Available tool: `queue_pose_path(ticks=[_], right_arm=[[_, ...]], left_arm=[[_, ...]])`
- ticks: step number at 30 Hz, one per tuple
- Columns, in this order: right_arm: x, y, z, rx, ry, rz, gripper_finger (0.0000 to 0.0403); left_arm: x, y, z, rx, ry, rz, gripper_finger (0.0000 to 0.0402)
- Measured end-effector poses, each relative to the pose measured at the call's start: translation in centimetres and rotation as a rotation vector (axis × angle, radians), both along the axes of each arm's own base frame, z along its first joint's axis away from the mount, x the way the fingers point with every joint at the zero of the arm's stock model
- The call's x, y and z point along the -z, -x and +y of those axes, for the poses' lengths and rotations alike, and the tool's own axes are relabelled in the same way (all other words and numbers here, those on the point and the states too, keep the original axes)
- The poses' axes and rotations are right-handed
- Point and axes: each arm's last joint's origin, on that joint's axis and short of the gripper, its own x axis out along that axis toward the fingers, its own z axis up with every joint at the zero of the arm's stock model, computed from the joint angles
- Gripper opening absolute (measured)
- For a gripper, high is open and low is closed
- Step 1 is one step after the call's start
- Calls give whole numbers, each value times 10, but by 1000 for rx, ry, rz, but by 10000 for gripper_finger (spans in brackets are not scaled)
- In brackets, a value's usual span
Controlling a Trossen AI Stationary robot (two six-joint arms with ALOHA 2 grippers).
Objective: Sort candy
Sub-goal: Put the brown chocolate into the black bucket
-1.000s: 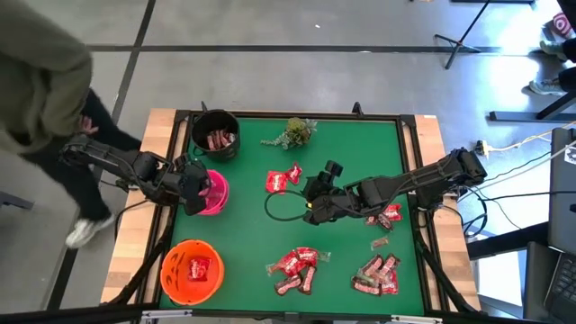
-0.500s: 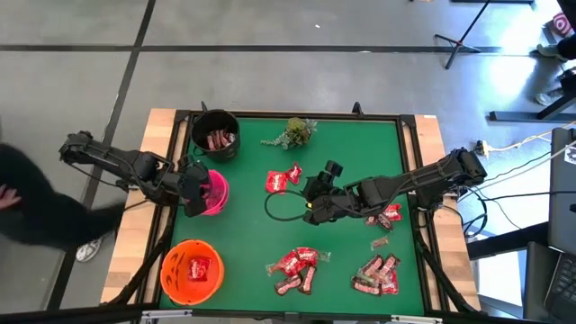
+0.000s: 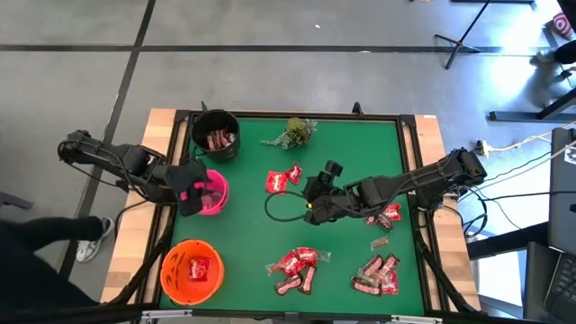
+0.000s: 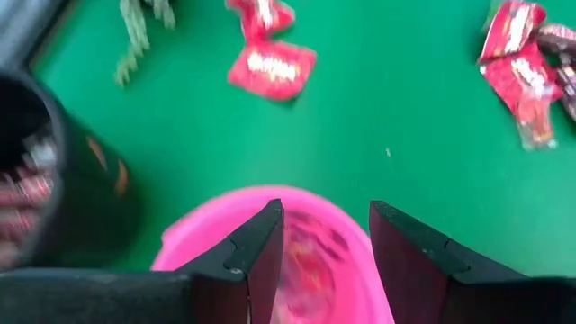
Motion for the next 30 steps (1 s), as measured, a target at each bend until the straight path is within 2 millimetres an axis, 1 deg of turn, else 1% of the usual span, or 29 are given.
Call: queue_pose_path(ticks=[3,6,10,12,15,20,24,30], right_arm=[[2,1,-5,14,-26,31,198],[7,6,-11,35,-41,104,198],[22,17,-16,68,-81,209,198],[29,28,-18,89,-112,269,198],[37,51,-22,168,-170,373,198],[54,80,-25,260,-337,463,198],[79,102,-28,354,-472,565,198],[110,131,-31,497,-585,699,198]], left_arm=[[-5,-5,-1,36,-53,-66,153],[-11,-12,-3,102,-97,-147,153],[-13,-20,-5,183,-155,-248,153],[-10,-23,-7,214,-158,-282,153],[-3,-29,-9,243,-164,-326,153],[8,-39,-12,267,-172,-401,153],[12,-42,-14,280,-153,-448,153],[14,-42,-14,282,-150,-447,153]])
